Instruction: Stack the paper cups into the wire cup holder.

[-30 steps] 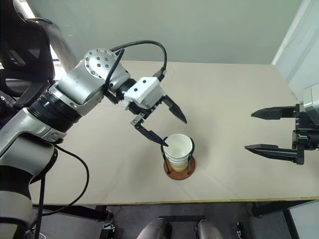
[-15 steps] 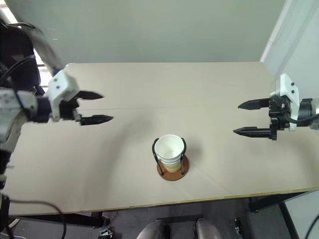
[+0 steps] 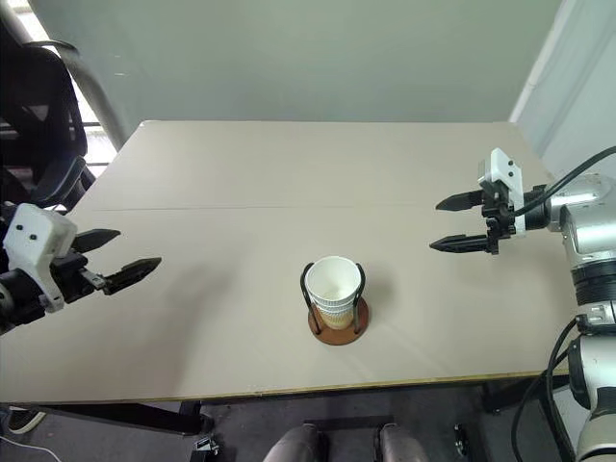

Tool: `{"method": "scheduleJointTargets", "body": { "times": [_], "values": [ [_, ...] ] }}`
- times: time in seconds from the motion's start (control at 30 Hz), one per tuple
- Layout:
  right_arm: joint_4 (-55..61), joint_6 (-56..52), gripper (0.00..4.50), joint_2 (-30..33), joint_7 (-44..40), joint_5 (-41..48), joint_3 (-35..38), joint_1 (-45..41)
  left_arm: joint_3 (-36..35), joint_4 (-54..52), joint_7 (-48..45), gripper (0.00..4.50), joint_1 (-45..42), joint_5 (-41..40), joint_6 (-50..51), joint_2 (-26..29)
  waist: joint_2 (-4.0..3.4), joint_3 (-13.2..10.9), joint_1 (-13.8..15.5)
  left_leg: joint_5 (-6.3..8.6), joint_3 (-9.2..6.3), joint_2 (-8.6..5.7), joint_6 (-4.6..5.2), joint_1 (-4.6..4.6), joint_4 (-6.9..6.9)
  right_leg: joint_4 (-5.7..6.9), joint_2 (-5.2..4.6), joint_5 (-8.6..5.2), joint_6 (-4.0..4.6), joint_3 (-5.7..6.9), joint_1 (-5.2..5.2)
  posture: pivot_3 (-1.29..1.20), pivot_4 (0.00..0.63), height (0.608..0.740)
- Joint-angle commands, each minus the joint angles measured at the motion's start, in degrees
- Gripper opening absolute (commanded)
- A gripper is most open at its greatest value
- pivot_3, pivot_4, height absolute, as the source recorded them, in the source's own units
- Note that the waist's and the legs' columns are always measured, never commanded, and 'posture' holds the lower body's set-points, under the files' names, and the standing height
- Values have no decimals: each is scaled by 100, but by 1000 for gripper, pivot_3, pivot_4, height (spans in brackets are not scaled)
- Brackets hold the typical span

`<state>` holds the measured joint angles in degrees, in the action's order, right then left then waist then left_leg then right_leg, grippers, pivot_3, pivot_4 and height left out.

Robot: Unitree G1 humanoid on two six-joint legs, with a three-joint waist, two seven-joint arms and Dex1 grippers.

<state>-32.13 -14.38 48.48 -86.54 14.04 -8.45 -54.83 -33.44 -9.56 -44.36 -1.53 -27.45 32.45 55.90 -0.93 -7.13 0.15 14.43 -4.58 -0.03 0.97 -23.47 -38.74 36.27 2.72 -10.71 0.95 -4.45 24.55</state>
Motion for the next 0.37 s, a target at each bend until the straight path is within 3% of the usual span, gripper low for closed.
{"method": "scheduleJointTargets", "body": {
  "times": [0.03, 0.37],
  "values": [
    [-150, 157, 4500, -61, -15, -127, 85, -247, -304, -341, 199, 4466, 15, -56, 77, -95, 0, 0, -14, -4, 1, 0, 0, 8, 1, 9, 0, 1, 2, -2, -2, 0, 150, 740],
    [-298, 264, 4500, -204, -2, -276, 152, -334, -232, -568, 429, 4466, -60, -68, 215, -227, 0, -1, -44, -20, 3, -2, 1, 31, 12, 45, 6, 4, 23, -15, 2, 0, 150, 740]
  ]
}}
